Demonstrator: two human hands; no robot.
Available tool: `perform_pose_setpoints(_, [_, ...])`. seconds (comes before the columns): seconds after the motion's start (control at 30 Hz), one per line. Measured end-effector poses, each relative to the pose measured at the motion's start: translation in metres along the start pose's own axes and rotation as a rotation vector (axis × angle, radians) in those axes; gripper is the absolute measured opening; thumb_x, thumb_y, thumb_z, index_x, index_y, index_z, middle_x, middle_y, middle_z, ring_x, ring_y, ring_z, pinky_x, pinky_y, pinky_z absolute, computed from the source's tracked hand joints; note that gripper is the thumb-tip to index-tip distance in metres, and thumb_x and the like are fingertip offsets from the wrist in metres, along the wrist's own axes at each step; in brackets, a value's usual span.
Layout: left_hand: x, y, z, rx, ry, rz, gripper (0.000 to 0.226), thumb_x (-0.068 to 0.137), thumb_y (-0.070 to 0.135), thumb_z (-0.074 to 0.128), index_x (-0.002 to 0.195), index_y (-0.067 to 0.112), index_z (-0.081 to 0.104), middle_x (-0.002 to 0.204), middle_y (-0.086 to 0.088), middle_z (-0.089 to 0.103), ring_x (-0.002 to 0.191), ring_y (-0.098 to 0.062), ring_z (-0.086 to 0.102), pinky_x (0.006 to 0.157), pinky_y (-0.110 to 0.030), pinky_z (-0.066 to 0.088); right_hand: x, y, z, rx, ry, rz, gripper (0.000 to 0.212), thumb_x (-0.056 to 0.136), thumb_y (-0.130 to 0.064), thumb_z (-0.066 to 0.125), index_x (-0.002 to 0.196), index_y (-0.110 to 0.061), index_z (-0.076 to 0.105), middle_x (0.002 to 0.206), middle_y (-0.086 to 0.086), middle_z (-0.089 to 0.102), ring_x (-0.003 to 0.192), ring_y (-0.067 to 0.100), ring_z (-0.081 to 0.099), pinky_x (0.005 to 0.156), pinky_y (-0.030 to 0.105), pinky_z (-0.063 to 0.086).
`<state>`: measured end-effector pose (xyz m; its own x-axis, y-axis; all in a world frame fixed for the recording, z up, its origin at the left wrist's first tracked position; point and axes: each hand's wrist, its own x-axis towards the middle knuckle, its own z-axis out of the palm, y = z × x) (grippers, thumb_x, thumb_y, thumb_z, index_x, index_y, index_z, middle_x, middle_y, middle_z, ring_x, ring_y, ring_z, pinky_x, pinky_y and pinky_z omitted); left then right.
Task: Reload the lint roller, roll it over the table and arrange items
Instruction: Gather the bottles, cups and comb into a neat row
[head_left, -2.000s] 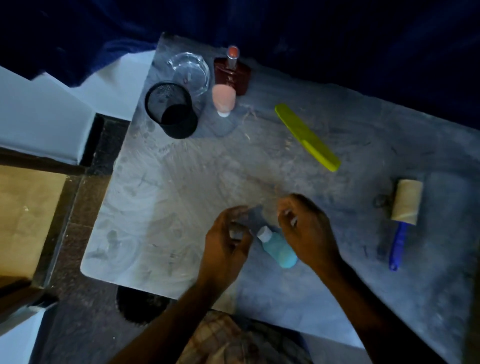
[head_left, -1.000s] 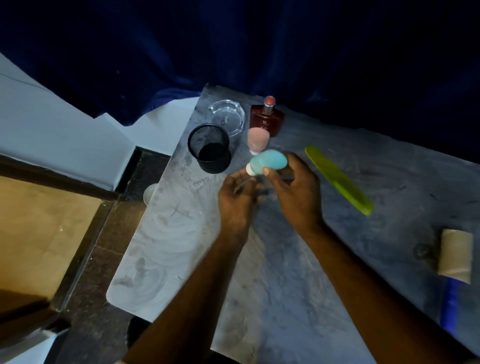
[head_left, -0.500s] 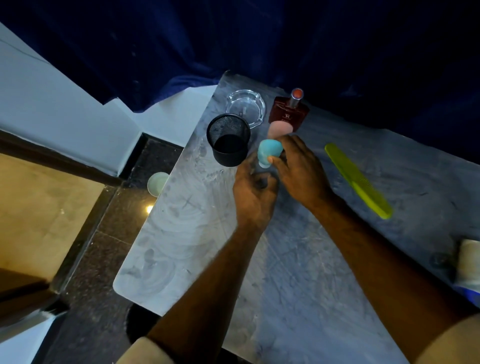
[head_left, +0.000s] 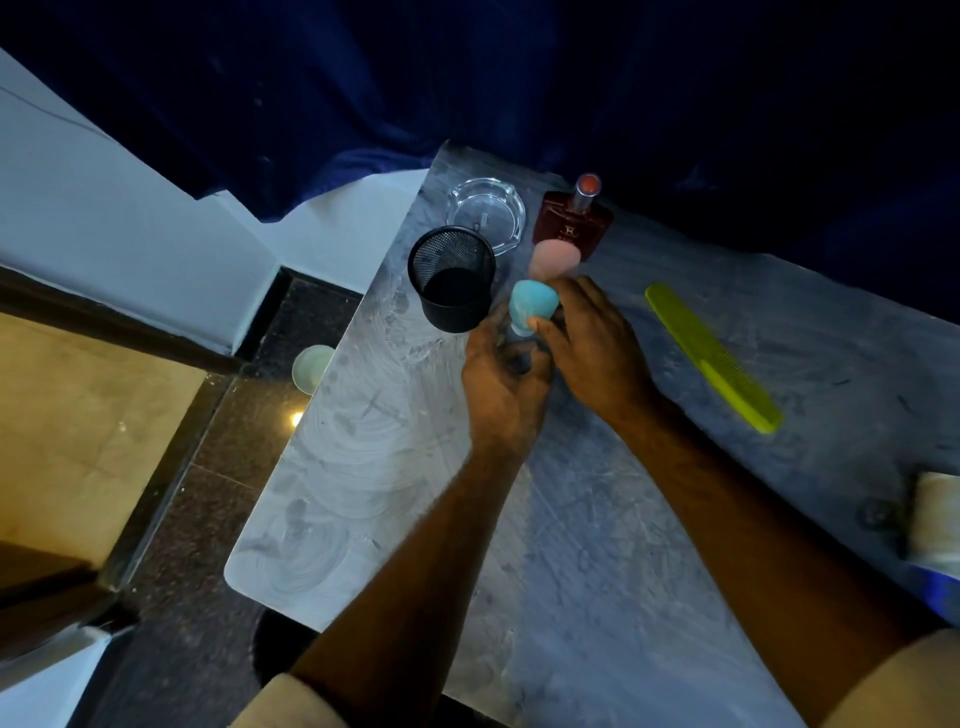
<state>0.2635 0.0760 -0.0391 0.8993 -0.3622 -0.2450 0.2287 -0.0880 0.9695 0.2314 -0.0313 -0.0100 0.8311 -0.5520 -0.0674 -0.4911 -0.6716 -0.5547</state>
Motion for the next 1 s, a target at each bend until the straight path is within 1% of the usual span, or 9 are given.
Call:
perform_pose_setpoints(0.17, [-0.004,-0.001,0.000,0.020,0.009,0.009,0.059,0.089,0.002,0.073,0.144,0.014,0.055,0.133,-0.003,0.067,0.101,-0.024,0.074,0.083,-0.026,0.062,-0.002,-0.002,-0.002,-0.011,-0.017,-0.011,0.037,0.097,-0.026,0.062,0.131,-0.015,0.056,0.133,0.006,0.055,0.121,0.027,0.057,0.094,0.042,0.052])
perform_pose_setpoints(0.47, [-0.007,0.006,0.000,0.040,0.012,0.011,0.061,0.090,-0.003,0.072,0.146,0.008,0.053,0.137,-0.009,0.066,0.093,-0.009,0.072,0.083,-0.024,0.061,-0.004,-0.001,-0.003,0.042,-0.021,0.000,0.039,0.095,-0.029,0.065,0.130,-0.017,0.056,0.131,0.003,0.056,0.115,0.023,0.060,0.091,0.045,0.055])
perform_pose_setpoints(0.6, [-0.013,0.010,-0.001,0.009,0.043,-0.031,0.061,0.090,-0.008,0.070,0.147,0.007,0.052,0.140,-0.008,0.064,0.101,-0.030,0.074,0.089,-0.040,0.064,-0.013,0.005,-0.014,0.086,0.057,0.048,0.049,0.085,-0.026,0.075,0.129,-0.025,0.054,0.127,-0.001,0.057,0.108,0.019,0.065,0.087,0.045,0.058])
perform_pose_setpoints(0.63, [-0.016,0.010,-0.003,-0.004,0.054,-0.049,0.061,0.091,-0.009,0.069,0.147,0.006,0.051,0.140,-0.008,0.063,0.101,-0.026,0.074,0.088,-0.039,0.065,-0.018,0.010,-0.019,0.086,0.100,0.075,0.048,0.083,-0.025,0.075,0.126,-0.023,0.055,0.124,0.001,0.059,0.106,0.021,0.066,0.087,0.046,0.058])
perform_pose_setpoints(0.73, [-0.033,0.007,-0.008,0.012,0.081,-0.062,0.058,0.092,-0.008,0.070,0.146,0.004,0.052,0.139,-0.008,0.062,0.094,0.006,0.072,0.080,-0.012,0.058,-0.033,0.036,-0.039,0.031,0.206,0.160,0.039,0.082,-0.019,0.072,0.118,-0.012,0.061,0.116,0.011,0.064,0.107,0.033,0.065,0.093,0.049,0.054])
perform_pose_setpoints(0.8, [-0.049,0.004,-0.009,0.029,0.087,-0.081,0.055,0.093,-0.006,0.070,0.144,0.006,0.054,0.137,-0.007,0.063,0.096,0.008,0.071,0.081,-0.009,0.056,-0.043,0.055,-0.054,-0.021,0.225,0.259,0.034,0.083,-0.018,0.071,0.114,-0.008,0.062,0.114,0.015,0.065,0.109,0.036,0.062,0.094,0.047,0.052])
perform_pose_setpoints(0.87, [-0.066,0.001,-0.005,0.053,0.043,-0.085,0.048,0.095,-0.004,0.069,0.140,0.007,0.059,0.134,-0.006,0.067,0.102,-0.002,0.072,0.087,-0.017,0.059,-0.050,0.072,-0.066,-0.132,0.190,0.344,0.032,0.085,-0.019,0.069,0.114,-0.008,0.060,0.118,0.016,0.062,0.112,0.037,0.059,0.092,0.045,0.051])
perform_pose_setpoints(0.93, [-0.081,-0.002,0.008,0.089,-0.058,-0.101,0.041,0.097,0.000,0.068,0.136,0.009,0.063,0.131,-0.006,0.071,0.108,-0.014,0.072,0.093,-0.032,0.063,-0.054,0.089,-0.074,-0.240,0.119,0.392,0.034,0.088,-0.022,0.068,0.117,-0.008,0.058,0.123,0.016,0.058,0.116,0.039,0.057,0.092,0.045,0.050])
perform_pose_setpoints(1.0, [-0.092,-0.004,0.024,0.120,-0.150,-0.123,0.036,0.097,0.000,0.068,0.131,0.011,0.067,0.126,-0.004,0.073,0.110,-0.019,0.072,0.096,-0.043,0.062,-0.055,0.103,-0.077,-0.304,0.032,0.418,0.039,0.089,-0.026,0.068,0.121,-0.007,0.056,0.126,0.017,0.056,0.119,0.039,0.054,0.093,0.046,0.049])
